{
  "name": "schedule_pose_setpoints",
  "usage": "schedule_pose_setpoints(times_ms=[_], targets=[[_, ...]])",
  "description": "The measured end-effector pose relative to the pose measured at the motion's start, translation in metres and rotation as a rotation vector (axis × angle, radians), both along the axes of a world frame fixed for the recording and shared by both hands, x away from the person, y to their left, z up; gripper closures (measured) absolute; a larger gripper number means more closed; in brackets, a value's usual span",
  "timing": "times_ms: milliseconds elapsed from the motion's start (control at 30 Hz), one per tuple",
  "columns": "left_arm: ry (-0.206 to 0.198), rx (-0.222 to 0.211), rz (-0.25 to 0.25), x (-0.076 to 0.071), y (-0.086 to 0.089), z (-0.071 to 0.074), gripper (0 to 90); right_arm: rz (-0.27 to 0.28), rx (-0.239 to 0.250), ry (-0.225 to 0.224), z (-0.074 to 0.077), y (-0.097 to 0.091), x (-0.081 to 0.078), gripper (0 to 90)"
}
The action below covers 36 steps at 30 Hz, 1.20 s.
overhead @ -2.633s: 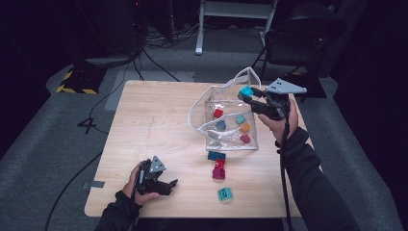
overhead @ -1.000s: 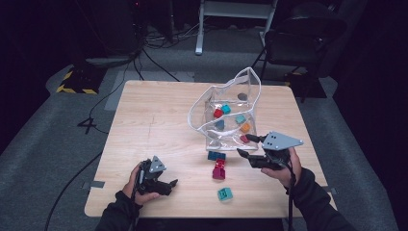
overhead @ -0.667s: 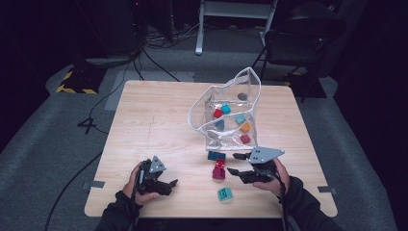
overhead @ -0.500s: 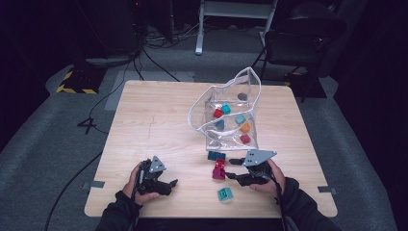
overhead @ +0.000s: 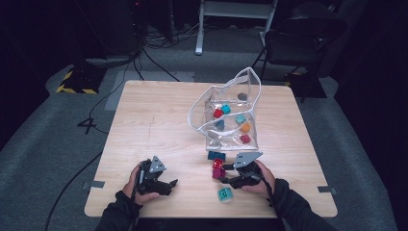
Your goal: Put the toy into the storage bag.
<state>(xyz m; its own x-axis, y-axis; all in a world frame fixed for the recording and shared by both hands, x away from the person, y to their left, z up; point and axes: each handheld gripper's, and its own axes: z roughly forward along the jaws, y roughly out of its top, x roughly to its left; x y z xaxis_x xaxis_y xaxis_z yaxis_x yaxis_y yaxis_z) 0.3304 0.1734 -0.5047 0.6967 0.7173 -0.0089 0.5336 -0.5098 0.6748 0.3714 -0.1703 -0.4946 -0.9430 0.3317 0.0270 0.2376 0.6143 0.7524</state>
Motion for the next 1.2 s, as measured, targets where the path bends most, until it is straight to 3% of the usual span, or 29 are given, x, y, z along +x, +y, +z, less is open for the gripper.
schedule_pose_setpoints(times_ms=[167,367,500,800,933,1200], targets=[[0.0,0.0,0.0,0.0,0.0,0.0,9.8,-0.003,-0.032,-0.017,-0.004,0.007,0.0,47.1],[0.0,0.0,0.0,0.0,0.0,0.0,9.8,-0.043,-0.01,-0.037,-0.008,0.008,0.003,59.2],[0.0,-0.001,0.001,0.0,0.0,0.0,9.8,-0.062,-0.01,-0.047,-0.007,0.004,0.001,59.5],[0.0,-0.001,0.001,0.0,0.0,0.0,9.8,-0.098,0.028,-0.072,0.0,-0.024,-0.004,59.5],[0.0,-0.001,0.001,0.0,0.0,0.0,9.8,-0.138,0.074,-0.091,0.013,-0.038,0.0,59.5],[0.0,0.0,0.0,0.0,0.0,0.0,9.8,-0.202,0.122,-0.143,0.034,-0.063,0.002,59.5]])
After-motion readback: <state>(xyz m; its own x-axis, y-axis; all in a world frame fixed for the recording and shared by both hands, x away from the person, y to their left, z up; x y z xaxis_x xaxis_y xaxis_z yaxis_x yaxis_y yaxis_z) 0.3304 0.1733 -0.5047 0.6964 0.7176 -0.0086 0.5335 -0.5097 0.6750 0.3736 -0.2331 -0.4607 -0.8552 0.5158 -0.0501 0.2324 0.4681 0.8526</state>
